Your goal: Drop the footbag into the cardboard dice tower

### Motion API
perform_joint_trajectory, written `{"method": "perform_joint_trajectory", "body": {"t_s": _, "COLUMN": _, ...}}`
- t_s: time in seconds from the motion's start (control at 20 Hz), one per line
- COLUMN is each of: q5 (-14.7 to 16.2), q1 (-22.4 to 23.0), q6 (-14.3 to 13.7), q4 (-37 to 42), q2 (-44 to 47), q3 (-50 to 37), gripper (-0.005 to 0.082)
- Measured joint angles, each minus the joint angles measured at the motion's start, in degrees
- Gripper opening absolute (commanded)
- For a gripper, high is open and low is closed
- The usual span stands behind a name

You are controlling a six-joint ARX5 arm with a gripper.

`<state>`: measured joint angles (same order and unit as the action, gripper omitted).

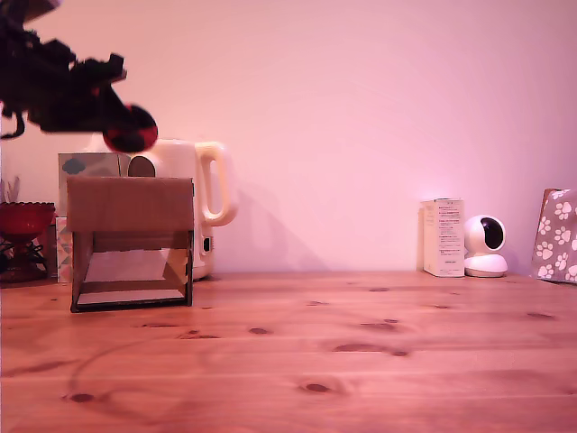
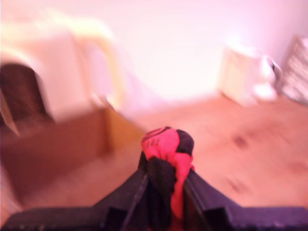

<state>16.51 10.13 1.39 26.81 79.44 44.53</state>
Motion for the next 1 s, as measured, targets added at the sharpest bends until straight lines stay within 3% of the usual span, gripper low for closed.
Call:
{"method": "perform_joint_trajectory", "body": {"t_s": 0.25, "q5": -1.9, "q1": -0.1, "q6": -1.4, "q4": -1.3, "q2": 2.4, "q3": 8.5, "gripper": 0.0090}}
{"method": "perform_joint_trajectory", "body": {"t_s": 0.7, "q5": -2.0, "q1": -1.0, "q6": -2.5, "q4": -15.2, "q2": 19.7, "q3": 29.4, "gripper": 0.0090}}
{"method": "perform_joint_trajectory", "body": {"t_s": 1.0, "q5": -2.1, "q1": -3.0, "q6": -3.5, "q4": -18.5, "q2": 23.7, "q3": 33.4, "gripper": 0.0095}}
